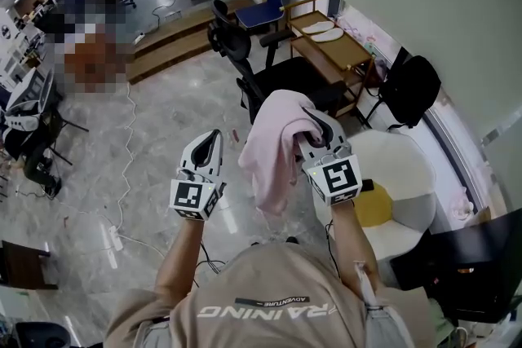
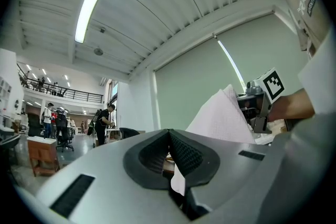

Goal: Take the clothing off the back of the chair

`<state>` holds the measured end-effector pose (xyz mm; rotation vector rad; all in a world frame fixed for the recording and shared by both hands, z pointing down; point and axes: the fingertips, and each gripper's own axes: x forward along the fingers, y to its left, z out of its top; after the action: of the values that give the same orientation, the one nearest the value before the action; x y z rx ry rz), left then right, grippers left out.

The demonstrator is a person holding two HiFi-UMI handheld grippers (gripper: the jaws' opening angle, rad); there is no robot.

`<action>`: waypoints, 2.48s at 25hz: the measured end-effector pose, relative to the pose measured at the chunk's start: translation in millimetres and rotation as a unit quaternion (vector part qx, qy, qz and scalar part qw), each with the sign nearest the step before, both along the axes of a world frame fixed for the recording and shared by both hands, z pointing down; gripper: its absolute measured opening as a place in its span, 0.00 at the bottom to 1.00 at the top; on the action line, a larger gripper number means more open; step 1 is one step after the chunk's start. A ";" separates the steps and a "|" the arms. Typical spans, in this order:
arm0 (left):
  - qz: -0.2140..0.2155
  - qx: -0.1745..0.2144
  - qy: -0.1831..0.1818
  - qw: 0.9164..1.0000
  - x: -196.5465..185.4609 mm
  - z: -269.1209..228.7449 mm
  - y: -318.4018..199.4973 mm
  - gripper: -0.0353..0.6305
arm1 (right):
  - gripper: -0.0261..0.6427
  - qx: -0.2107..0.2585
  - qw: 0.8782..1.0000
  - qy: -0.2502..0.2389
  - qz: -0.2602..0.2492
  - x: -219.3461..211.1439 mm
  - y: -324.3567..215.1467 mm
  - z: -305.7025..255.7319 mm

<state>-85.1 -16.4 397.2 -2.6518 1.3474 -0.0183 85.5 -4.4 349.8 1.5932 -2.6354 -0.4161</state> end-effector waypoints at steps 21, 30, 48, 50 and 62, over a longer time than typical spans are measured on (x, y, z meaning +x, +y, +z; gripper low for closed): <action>-0.022 -0.009 0.007 1.000 -13.3 1.6 8.3 0.07 | 0.19 -0.017 1.000 0.007 -0.023 -12.7 -5.0 13.0; -0.020 -0.007 0.010 1.000 -13.3 0.2 8.8 0.07 | 0.19 -0.022 0.999 0.006 -0.026 -13.4 -3.5 15.4; -0.019 -0.006 0.005 1.000 -18.5 -0.4 8.6 0.07 | 0.19 -0.029 0.999 0.000 -0.028 -17.7 -6.6 21.2; -0.020 -0.007 0.005 1.000 -21.2 -0.6 9.0 0.07 | 0.19 -0.031 0.999 -0.001 -0.028 -19.3 -6.1 22.0; -0.018 -0.013 0.004 1.000 -22.7 7.6 10.3 0.07 | 0.19 -0.041 0.999 -0.003 -0.026 -18.7 -2.6 31.7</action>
<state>-107.8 -6.2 404.7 -2.6516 1.4081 -0.0301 66.8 -7.0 381.5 1.5087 -2.6661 -0.2998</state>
